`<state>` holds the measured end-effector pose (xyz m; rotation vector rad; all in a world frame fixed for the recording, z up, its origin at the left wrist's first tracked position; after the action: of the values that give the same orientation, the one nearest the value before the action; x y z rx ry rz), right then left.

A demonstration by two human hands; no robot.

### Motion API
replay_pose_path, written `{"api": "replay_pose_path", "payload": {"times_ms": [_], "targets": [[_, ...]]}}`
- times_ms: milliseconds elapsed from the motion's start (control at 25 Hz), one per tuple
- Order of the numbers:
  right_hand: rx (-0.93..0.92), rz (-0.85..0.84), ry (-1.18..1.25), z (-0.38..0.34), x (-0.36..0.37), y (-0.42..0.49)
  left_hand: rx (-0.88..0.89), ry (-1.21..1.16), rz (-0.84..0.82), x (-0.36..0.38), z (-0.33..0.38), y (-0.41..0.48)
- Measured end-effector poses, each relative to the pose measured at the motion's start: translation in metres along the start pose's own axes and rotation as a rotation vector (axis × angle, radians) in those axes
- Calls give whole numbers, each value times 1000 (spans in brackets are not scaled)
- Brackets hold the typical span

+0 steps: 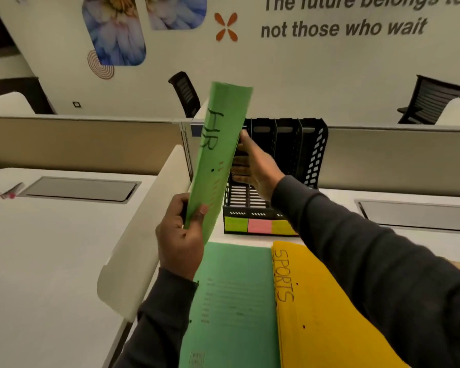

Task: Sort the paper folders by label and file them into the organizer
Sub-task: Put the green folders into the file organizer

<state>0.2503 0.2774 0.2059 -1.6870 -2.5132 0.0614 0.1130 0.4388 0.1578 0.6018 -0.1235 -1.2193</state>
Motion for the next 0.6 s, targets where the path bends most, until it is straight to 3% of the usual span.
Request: {"api": "replay_pose_path", "payload": {"times_ms": [240, 600], "targets": [[-45, 67, -14, -55, -34, 52, -4, -231, -224, 53, -41, 67], [3, 115, -29, -64, -61, 100, -56, -211, -325, 108, -94, 116]]}}
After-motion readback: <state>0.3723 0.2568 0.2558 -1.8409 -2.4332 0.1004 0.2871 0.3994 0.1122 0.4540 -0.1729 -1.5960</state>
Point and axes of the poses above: each hand's wrist, its own y-axis towards the middle knuckle, its own x-axis out of the palm, z = x × y, the point moved 3 cm from there along y, towards the middle knuckle, and after that the axes turned 10 degrees about -z, right-handed, at the moved point
